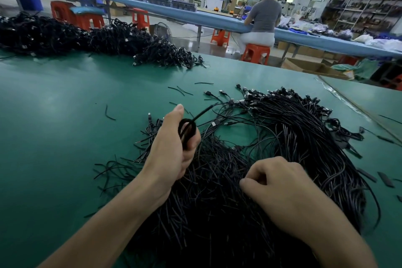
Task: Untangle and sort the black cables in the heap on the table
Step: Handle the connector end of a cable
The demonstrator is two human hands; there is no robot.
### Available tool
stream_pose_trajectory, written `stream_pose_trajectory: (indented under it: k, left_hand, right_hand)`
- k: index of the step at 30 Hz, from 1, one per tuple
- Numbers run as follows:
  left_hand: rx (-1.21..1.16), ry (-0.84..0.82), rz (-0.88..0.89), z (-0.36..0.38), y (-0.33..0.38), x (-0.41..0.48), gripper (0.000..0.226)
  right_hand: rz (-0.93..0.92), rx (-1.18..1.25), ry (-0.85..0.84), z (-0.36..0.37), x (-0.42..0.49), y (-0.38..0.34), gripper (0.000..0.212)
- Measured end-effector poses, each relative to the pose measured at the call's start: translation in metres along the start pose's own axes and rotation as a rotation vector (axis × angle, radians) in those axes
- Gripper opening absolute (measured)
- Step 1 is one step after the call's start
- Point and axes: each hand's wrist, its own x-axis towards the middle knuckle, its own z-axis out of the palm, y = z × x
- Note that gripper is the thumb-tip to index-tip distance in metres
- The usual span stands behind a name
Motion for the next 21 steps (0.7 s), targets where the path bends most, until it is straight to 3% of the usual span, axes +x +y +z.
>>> stream_pose_trajectory:
  k: [3, 8, 11, 13, 17, 21]
  left_hand:
    - [0.046, -0.039, 0.008, 0.002, 0.0, -0.001, 0.07]
    - [0.193, -0.215, 0.065, 0.01, 0.001, -0.011, 0.061]
    - [0.106, -0.363, 0.077, 0.014, -0.001, -0.015, 0.032]
    - [-0.025, -0.412, 0.041, 0.014, -0.004, -0.014, 0.026]
    - [-0.081, -0.292, -0.04, 0.014, -0.009, -0.015, 0.03]
    - [-0.042, -0.092, -0.059, 0.013, -0.012, -0.016, 0.047]
  right_hand:
    - [0.003, 0.096, 0.096, -0.015, -0.008, 0.005, 0.026]
    - [-0.236, 0.429, 0.409, -0.02, -0.008, -0.009, 0.015]
    - [-0.297, 0.588, 0.378, -0.007, -0.007, -0.02, 0.011]
    - [-0.31, 0.655, 0.311, 0.004, -0.003, -0.022, 0.004]
    - [-0.348, 0.661, 0.218, 0.014, 0.006, -0.017, 0.029]
    - [-0.318, 0.698, 0.142, 0.019, 0.009, -0.015, 0.032]
